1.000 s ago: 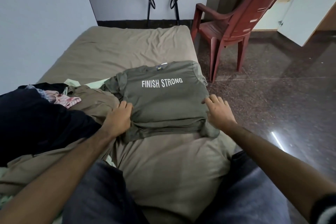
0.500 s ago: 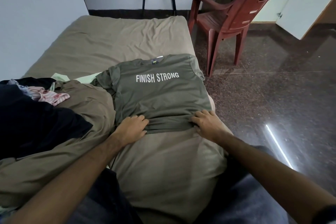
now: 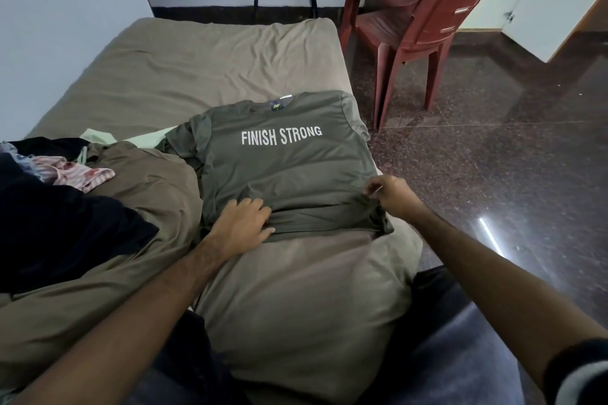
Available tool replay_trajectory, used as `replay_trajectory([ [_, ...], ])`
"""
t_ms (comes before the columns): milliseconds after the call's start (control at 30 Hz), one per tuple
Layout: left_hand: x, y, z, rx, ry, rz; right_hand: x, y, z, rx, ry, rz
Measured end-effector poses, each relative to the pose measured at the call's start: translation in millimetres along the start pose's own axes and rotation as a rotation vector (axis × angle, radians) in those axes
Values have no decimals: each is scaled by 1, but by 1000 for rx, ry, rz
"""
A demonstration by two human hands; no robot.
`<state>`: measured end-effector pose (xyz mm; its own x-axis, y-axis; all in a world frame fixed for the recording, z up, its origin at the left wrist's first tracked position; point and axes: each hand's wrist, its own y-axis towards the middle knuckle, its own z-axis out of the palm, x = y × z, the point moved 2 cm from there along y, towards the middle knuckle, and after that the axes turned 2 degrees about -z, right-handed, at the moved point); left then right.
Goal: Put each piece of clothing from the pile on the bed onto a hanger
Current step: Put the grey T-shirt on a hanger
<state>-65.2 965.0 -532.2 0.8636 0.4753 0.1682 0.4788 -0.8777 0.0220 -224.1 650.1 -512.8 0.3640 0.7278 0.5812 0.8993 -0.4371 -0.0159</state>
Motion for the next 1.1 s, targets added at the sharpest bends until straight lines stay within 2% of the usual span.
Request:
replay_trajectory([
  [67, -10, -1, 0, -95, 55, 72, -12, -3, -1, -159, -270, -103],
  [133, -21, 4, 1, -142, -10, 132, -10, -11, 1, -195, -371, -284],
  [200, -33, 10, 1, -141, -69, 168, 2, -24, 5, -66, -299, -477],
  [233, -38, 14, 2, -128, -80, 175, 6, -30, 9, 36, -308, -513],
  [300, -46, 19, 4, -90, -85, 153, 9, -36, 17, 139, -377, -497],
  [433, -55, 27, -1, -65, -68, 84, 8, -27, 20, 94, -323, -293],
  [567, -66, 29, -6, -68, -72, 71, 16, -12, 23, 63, -349, -285],
  [733, -65, 32, -10, -29, -165, -37, 17, -7, 3, 56, 24, -233],
  [833, -57, 34, -11, 17, -180, -66, 16, -10, -14, 64, 53, -229],
  [967, -42, 29, -14, 69, -347, -88, 26, -20, -25, 50, 98, -290],
  [1100, -25, 13, -22, 93, -514, -1, 42, -26, -38, 132, 132, -282],
])
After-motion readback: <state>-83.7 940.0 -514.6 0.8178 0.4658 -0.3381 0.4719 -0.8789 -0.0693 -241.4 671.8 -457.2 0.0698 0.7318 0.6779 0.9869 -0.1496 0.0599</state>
